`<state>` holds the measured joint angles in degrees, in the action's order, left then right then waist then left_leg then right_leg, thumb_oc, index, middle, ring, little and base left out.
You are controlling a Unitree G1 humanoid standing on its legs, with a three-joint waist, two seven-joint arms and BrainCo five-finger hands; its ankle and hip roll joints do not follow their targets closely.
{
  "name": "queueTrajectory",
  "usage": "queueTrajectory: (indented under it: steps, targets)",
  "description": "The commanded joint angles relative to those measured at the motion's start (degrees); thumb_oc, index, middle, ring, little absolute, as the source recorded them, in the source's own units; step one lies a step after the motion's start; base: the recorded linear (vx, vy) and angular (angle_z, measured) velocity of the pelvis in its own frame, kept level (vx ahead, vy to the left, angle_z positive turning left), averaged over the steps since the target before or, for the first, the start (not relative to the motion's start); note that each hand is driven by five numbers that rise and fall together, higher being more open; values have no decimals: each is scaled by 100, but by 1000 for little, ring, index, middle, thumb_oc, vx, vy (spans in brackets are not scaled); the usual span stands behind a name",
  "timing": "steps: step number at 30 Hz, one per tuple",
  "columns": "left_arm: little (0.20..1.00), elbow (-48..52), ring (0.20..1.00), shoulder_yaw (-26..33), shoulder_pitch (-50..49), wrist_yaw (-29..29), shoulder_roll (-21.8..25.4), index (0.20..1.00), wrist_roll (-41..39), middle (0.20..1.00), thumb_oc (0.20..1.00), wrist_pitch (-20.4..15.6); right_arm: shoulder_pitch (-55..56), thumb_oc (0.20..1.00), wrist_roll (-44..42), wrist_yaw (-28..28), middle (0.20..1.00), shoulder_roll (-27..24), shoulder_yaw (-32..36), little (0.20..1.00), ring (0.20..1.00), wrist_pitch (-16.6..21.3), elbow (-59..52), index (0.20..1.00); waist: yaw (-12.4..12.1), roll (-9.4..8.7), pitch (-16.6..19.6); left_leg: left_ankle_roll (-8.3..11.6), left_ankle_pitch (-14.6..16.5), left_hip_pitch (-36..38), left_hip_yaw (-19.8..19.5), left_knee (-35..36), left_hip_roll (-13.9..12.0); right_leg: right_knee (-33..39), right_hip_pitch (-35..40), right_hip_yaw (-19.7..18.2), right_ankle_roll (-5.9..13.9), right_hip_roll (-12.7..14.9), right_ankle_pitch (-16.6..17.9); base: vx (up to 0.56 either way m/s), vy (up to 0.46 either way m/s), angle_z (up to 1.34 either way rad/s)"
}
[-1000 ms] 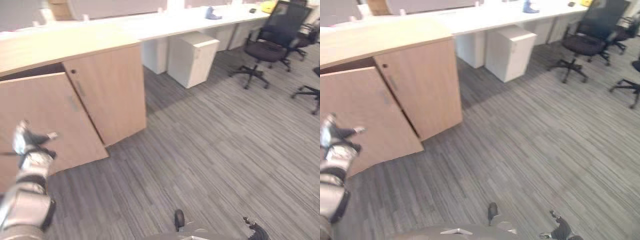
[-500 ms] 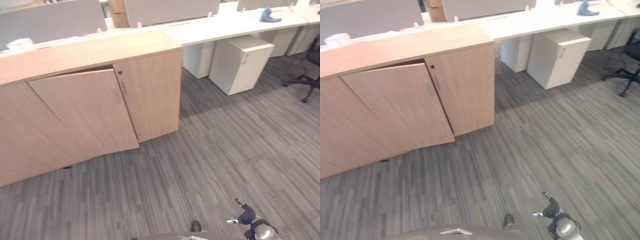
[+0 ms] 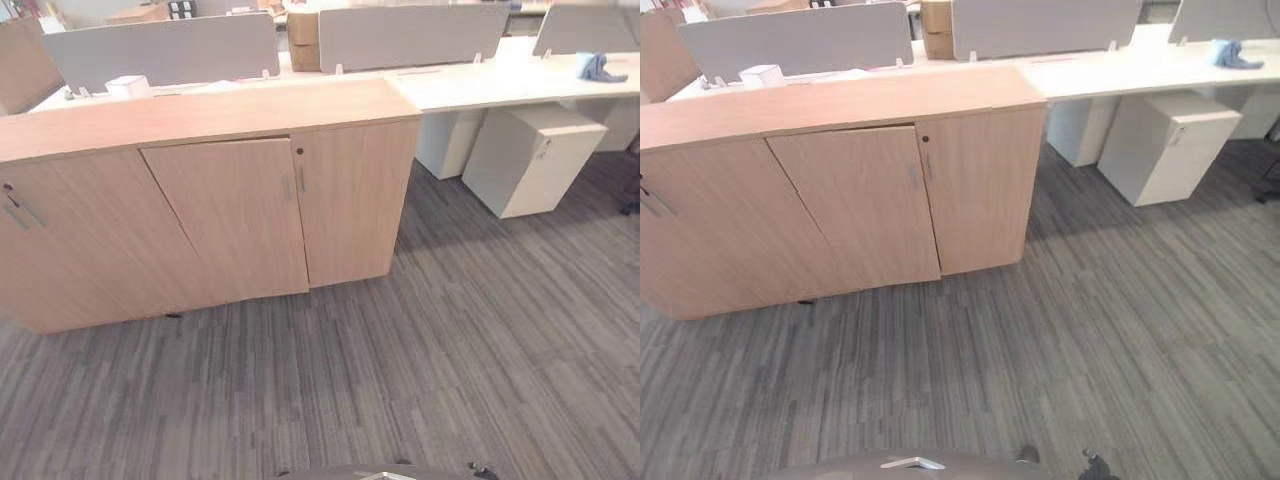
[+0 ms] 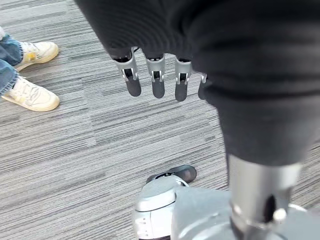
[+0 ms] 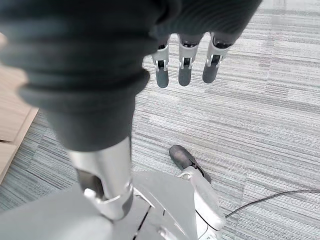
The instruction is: Put the empty folder in the office cabinet
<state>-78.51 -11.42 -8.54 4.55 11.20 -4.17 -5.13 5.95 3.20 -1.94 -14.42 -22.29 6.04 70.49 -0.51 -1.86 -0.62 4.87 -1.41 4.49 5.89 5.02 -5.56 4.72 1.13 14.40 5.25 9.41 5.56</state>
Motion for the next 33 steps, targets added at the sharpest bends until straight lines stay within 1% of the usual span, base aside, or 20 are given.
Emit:
queueTrajectory:
  steps: [1, 7, 12, 13, 19, 33]
  targets:
    - [1000, -65, 1000, -67, 580, 2, -25, 1000, -149, 1000, 1000, -98, -532, 1000, -351, -73, 1000, 72, -163, 1000, 1000, 45, 149, 1000, -6, -32, -90, -70, 93, 43, -41, -9, 117, -325, 13, -113, 191, -87, -163, 16, 34, 0]
    - [1000, -48, 1000, -106, 638, -17, 23, 1000, -143, 1000, 1000, -84, -587, 1000, -270, -77, 1000, 180, -270, 1000, 1000, -17, 294, 1000, -101, -109, -31, -92, 148, 95, -99, -2, 132, -300, 99, -56, 205, -66, -183, 18, 12, 10]
    - [1000, -118, 1000, -100, 633, -8, 38, 1000, -73, 1000, 1000, -71, -601, 1000, -383, -129, 1000, 254, -244, 1000, 1000, -35, 306, 1000, -130, -120, -5, -101, 156, 120, -114, -2, 139, -289, 134, -49, 213, -62, -188, 10, 10, 4]
    - [1000, -188, 1000, -59, 638, 27, 41, 1000, -68, 1000, 1000, -35, -618, 1000, -527, -169, 1000, 301, -189, 1000, 1000, -62, 409, 1000, -147, -115, 18, -107, 165, 129, -130, -2, 150, -289, 124, -54, 221, -53, -178, 19, 28, 5]
    - [1000, -367, 1000, 63, 528, 80, 38, 1000, -33, 1000, 1000, 13, -615, 1000, -434, -192, 1000, 329, -196, 1000, 1000, -89, 455, 1000, -149, -90, 55, -119, 221, 204, -105, -2, 164, -264, 177, -91, 235, -39, -174, 4, 7, 0]
    - [1000, -308, 1000, 89, 496, 139, 13, 1000, -170, 1000, 1000, 10, -641, 1000, -295, -201, 1000, 293, -242, 1000, 1000, -111, 428, 1000, -134, -48, 33, -141, 267, 255, -149, -2, 203, -264, 220, -119, 249, -9, -185, 0, 0, 0]
